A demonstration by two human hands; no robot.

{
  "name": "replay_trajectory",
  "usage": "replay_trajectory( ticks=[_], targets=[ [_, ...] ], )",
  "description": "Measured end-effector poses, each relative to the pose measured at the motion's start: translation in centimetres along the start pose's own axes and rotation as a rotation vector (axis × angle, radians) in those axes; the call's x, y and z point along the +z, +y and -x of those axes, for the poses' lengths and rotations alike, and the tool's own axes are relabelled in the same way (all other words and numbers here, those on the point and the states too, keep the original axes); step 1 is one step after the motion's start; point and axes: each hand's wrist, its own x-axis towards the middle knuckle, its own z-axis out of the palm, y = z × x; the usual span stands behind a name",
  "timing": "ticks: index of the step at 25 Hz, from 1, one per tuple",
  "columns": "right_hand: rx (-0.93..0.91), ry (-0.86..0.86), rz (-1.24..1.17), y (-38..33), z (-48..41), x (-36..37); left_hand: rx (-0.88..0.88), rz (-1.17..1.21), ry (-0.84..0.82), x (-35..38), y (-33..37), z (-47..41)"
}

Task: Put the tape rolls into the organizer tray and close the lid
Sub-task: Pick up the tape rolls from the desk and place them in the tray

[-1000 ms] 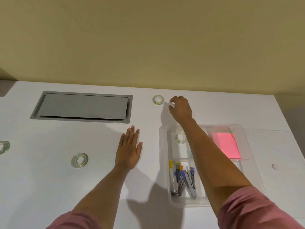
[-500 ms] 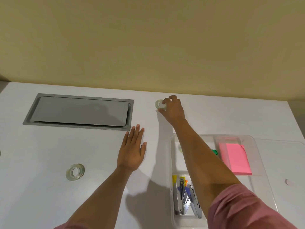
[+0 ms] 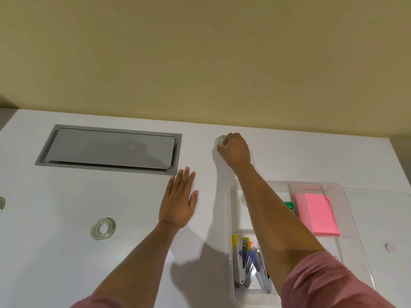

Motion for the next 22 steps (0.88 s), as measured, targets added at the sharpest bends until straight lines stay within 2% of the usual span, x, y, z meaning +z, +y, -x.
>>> replay_trajectory(
  ticks=[5, 8, 14, 17, 22],
  targets=[
    [-0.019, 0.142, -0.156, 0.4, 2.5, -2.8, -0.008, 0.015, -0.022, 0.0, 0.2, 0.4],
    [-0.033, 0.167, -0.203, 1.3, 4.9, -4.7, -0.017, 0.007, -0.040, 0.0, 0.2, 1.3],
    [-0.049, 0.139, -0.116, 4.6, 11.5, -6.8, -0.007, 0.009, -0.027, -0.4, 0.5, 4.5],
    [-0.058, 0.056, -0.064, 5.7, 14.0, -6.3, 0.005, 0.019, -0.030, -0.6, 0.7, 6.0],
    [-0.133, -0.093, 0.244, 6.5, 16.3, -4.3, 0.010, 0.056, -0.037, -1.1, 0.8, 6.9]
  ],
)
